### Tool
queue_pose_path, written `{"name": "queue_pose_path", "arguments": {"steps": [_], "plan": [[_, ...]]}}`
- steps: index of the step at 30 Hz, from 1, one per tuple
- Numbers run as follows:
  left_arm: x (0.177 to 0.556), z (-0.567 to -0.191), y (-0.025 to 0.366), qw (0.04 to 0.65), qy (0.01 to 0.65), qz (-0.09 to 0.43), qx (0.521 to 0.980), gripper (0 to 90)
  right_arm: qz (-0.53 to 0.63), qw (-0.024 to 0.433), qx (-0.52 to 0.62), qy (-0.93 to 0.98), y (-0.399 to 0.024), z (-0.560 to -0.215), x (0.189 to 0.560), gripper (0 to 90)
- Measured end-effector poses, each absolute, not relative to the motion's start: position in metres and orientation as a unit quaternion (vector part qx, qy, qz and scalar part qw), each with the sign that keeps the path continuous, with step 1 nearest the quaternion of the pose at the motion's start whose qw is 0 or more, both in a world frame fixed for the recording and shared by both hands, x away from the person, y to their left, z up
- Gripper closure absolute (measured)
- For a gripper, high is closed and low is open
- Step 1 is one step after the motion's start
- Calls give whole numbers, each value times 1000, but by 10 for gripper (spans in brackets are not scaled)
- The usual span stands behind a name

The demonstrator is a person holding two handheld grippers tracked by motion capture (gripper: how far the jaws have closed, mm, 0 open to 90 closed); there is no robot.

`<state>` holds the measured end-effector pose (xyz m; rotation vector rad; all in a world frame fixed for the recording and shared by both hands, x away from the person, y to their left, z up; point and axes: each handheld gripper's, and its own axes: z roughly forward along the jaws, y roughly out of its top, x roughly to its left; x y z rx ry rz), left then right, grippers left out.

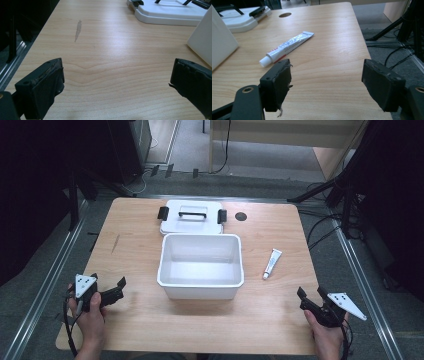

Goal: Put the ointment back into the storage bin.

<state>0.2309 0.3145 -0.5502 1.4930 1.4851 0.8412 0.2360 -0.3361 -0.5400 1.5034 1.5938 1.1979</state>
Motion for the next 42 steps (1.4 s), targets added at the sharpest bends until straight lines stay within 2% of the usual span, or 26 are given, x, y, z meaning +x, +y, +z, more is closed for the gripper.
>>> {"name": "queue_pose_path", "arguments": {"steps": [9, 13, 24, 34, 42], "plan": [[230, -550, 313, 419, 590, 339, 601, 0, 413, 301, 585, 630, -320, -529, 245, 251], [230, -550, 313, 419, 590, 339, 601, 0, 382, 281, 596, 648, -311, -524, 251, 233], [232, -550, 312, 414, 591, 340, 603, 0, 320, 267, 567, 710, -286, -501, 265, 244], [232, -550, 313, 414, 595, 336, 602, 0, 307, 266, 566, 718, -280, -512, 270, 261], [233, -550, 312, 411, 595, 335, 605, 0, 286, 227, 591, 719, -278, -504, 279, 287]]}}
